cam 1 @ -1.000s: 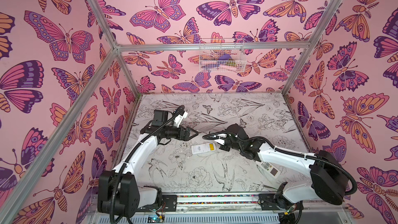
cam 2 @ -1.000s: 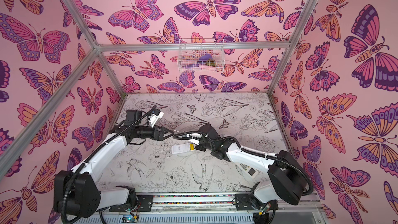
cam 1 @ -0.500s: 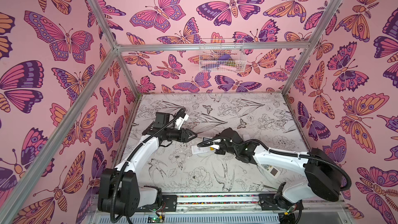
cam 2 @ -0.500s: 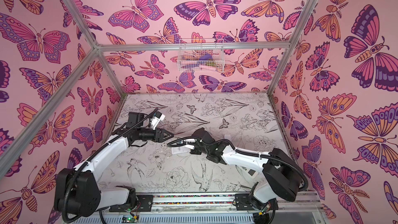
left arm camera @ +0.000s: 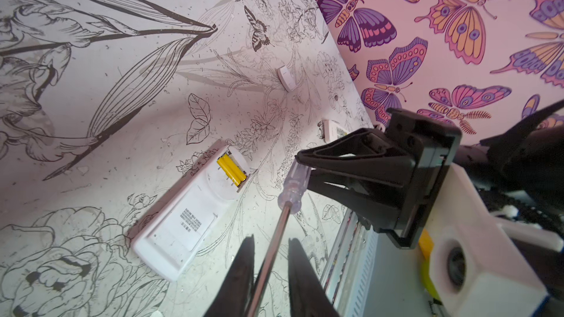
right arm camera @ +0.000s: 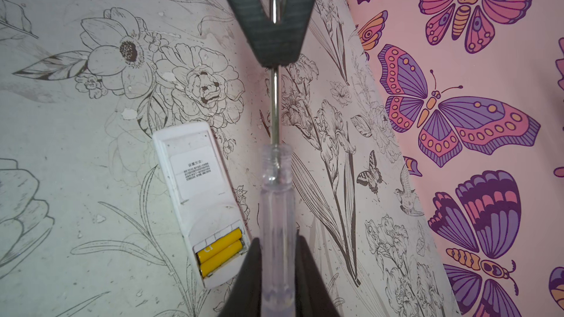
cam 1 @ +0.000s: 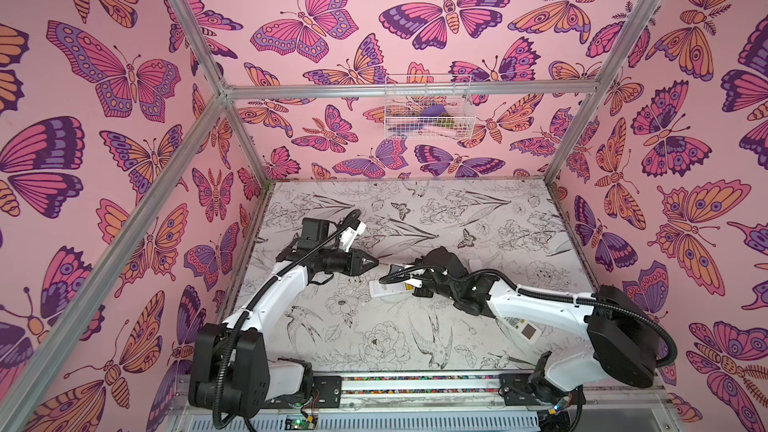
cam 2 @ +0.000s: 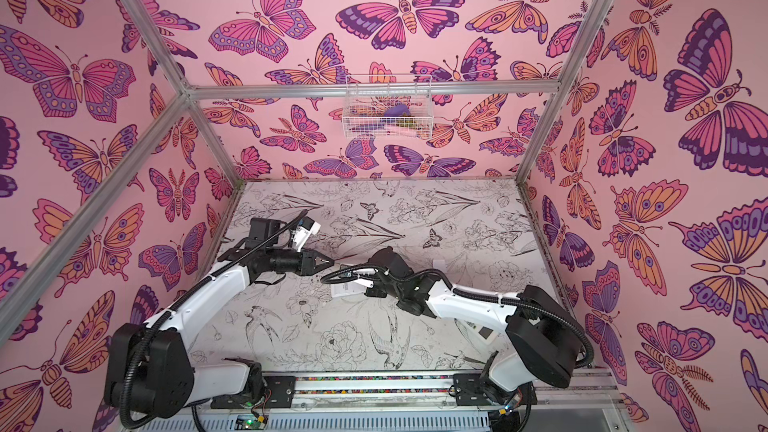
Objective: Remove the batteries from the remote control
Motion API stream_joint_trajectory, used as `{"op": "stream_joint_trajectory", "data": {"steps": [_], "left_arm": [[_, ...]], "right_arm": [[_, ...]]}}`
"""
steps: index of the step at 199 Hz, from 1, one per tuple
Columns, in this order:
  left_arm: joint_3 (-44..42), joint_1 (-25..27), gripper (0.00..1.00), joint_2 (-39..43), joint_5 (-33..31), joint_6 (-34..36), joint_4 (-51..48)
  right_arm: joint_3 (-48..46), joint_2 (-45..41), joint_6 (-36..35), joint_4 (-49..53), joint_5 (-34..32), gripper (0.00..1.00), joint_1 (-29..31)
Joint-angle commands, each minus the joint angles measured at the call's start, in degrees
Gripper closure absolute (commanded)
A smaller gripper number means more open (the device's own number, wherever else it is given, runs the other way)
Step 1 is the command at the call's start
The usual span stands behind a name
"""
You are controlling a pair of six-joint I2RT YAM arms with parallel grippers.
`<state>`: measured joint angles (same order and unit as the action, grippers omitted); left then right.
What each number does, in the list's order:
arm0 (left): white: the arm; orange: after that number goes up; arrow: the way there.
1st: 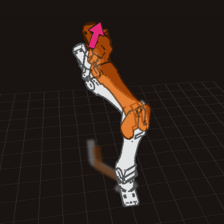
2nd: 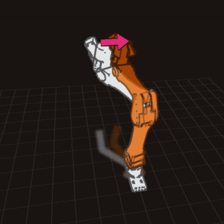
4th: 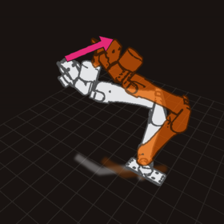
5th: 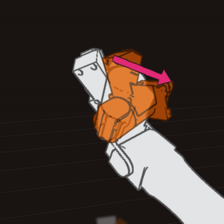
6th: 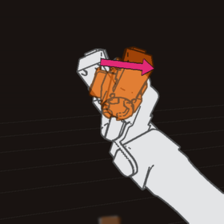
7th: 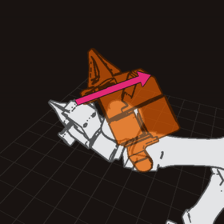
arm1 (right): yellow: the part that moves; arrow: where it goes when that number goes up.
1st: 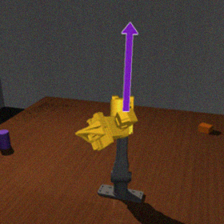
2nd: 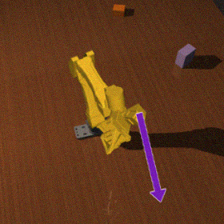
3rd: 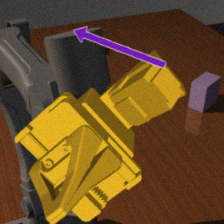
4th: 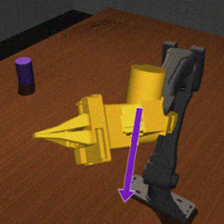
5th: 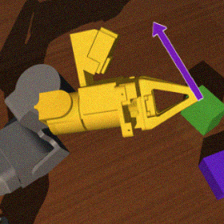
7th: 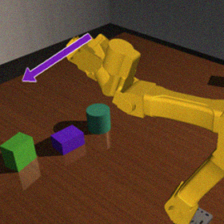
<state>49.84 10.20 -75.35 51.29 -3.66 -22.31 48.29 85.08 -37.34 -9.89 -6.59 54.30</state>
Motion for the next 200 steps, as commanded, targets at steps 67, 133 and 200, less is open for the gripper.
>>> {"op": "stream_joint_trajectory", "data": {"steps": [67,133,200], "left_arm": [[0.5,-0.5,1.0,-0.5,0.0,0.0,-0.3],[1.2,-1.0,1.0,-0.7,-0.4,0.3,-0.1],[2.6,-1.3,1.0,0.0,-0.5,-0.2,-1.2]], "right_arm": [[0.0,-1.8,3.0,-2.1,-3.7,0.75,0.6],[-7.3,-6.3,10.1,-11.1,-12.1,0.01,0.5],[-10.1,-5.6,19.4,-16.2,-21.4,0.01,-0.9]]}}
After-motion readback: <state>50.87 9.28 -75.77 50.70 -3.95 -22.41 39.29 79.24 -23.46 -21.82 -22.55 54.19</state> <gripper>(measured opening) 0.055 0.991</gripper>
